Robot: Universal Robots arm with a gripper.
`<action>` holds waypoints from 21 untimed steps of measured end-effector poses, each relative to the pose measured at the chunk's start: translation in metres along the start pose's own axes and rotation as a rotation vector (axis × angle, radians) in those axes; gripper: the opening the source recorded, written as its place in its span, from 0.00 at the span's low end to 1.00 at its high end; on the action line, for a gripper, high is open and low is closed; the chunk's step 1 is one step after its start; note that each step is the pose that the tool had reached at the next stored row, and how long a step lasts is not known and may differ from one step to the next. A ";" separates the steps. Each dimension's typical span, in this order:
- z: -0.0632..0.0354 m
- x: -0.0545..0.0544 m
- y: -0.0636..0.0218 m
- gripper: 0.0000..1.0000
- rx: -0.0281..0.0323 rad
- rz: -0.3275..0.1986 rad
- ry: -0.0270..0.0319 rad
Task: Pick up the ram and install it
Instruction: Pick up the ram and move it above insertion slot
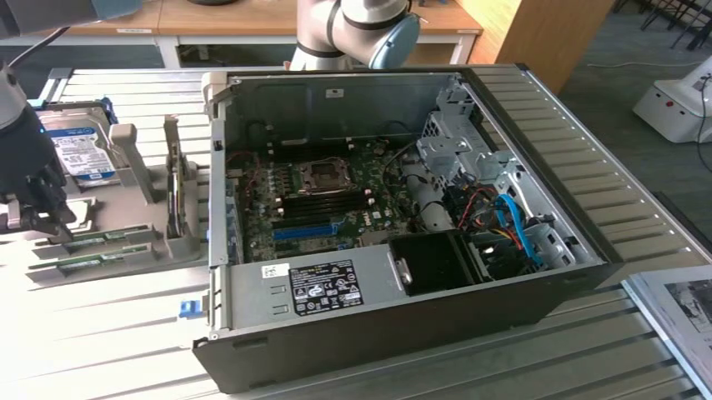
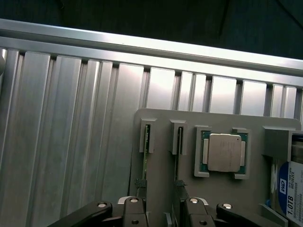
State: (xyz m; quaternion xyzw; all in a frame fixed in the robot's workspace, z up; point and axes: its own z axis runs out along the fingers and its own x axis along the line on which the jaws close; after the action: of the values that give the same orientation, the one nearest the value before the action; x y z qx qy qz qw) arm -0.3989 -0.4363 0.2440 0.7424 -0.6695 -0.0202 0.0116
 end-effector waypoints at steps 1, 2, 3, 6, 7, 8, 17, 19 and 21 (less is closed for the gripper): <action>0.0000 0.000 0.0000 0.36 0.0000 0.000 0.0000; 0.0000 0.000 0.0000 0.36 -0.0001 0.000 0.0001; 0.0000 0.000 0.0000 0.36 -0.0001 0.000 0.0001; 0.0002 0.000 0.0000 0.36 0.0002 0.000 -0.0001; 0.0003 0.001 0.0000 0.36 0.0005 0.000 -0.0002; 0.0002 0.001 0.0001 0.36 0.0003 0.000 0.0000; 0.0000 0.008 0.0008 0.36 0.0001 0.000 0.0000; 0.0000 0.008 0.0008 0.36 0.0001 0.000 0.0000; 0.0001 0.008 0.0008 0.36 0.0002 0.000 -0.0001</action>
State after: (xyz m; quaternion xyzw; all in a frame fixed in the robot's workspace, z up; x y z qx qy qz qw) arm -0.3989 -0.4441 0.2439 0.7424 -0.6695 -0.0202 0.0115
